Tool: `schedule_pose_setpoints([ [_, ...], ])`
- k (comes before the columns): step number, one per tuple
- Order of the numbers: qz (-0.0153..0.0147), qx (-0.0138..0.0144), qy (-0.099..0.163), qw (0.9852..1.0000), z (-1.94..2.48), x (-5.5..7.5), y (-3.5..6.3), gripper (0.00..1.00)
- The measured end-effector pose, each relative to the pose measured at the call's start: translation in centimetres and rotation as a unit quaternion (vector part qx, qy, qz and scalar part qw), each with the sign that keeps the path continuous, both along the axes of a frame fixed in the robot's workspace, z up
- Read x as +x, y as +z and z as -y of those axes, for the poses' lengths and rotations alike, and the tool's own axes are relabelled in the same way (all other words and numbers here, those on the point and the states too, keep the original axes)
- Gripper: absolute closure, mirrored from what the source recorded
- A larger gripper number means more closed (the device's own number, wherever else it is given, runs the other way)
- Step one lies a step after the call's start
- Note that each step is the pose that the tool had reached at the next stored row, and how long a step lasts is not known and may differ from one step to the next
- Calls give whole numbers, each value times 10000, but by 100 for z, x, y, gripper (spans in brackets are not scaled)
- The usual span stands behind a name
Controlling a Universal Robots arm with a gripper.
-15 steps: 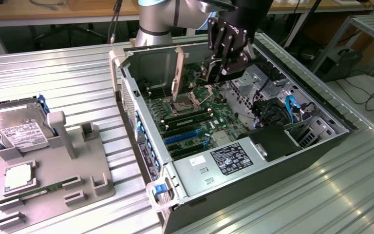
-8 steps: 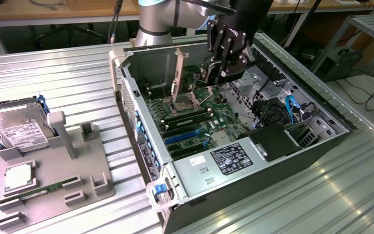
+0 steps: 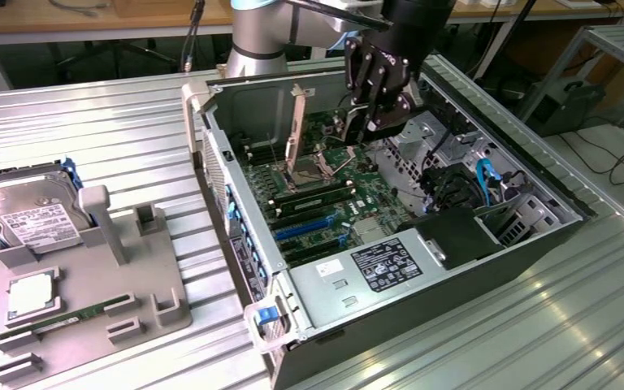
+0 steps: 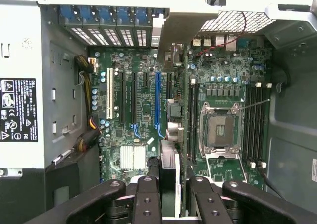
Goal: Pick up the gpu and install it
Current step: 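Insert the gpu into the slot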
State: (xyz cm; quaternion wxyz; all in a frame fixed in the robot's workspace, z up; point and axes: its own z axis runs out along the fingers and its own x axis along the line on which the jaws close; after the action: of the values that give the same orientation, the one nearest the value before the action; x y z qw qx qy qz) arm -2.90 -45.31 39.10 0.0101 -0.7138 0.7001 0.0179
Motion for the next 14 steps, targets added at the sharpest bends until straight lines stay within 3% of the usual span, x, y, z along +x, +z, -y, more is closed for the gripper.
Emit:
schedule_pose_setpoints([
  [14, 0, 0, -39, 10000, 0, 0, -55, 72],
])
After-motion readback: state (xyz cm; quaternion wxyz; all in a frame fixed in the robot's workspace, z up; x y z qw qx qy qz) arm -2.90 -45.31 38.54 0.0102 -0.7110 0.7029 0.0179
